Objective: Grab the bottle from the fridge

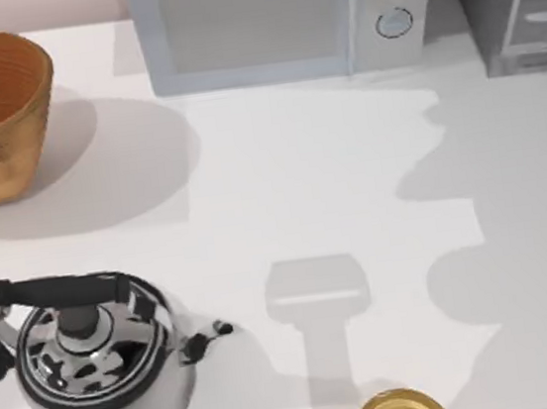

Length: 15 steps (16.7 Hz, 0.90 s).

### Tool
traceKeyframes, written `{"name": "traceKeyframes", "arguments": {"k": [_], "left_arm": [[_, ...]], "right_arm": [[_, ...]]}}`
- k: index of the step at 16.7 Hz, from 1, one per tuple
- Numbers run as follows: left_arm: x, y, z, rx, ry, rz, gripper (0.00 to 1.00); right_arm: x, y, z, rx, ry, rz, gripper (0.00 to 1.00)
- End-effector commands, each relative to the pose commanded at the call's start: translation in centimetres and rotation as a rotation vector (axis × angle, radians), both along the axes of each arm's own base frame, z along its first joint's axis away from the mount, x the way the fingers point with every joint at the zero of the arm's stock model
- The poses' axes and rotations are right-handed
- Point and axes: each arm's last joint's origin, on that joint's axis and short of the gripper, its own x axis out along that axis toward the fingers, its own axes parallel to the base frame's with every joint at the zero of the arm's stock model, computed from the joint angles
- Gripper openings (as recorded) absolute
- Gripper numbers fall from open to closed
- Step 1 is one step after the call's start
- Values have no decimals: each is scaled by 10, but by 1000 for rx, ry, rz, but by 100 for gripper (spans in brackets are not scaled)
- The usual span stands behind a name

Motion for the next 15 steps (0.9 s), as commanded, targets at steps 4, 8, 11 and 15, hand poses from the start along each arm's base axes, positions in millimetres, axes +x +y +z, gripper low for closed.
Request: {"name": "traceKeyframes", "arguments": {"k": [4, 8, 11, 15], "left_arm": [[0, 0, 0, 0, 0, 0, 100], [0, 0, 0, 0, 0, 0, 100], [0, 0, 0, 0, 0, 0, 100], [0, 0, 0, 0, 0, 0, 100]], "right_arm": [[-19, 13, 19, -7, 2, 1, 0], [-66, 37, 51, -16, -5, -1, 0], [-119, 56, 66, -17, -14, -3, 0], [-191, 77, 55, -12, -26, -3, 0]]}}
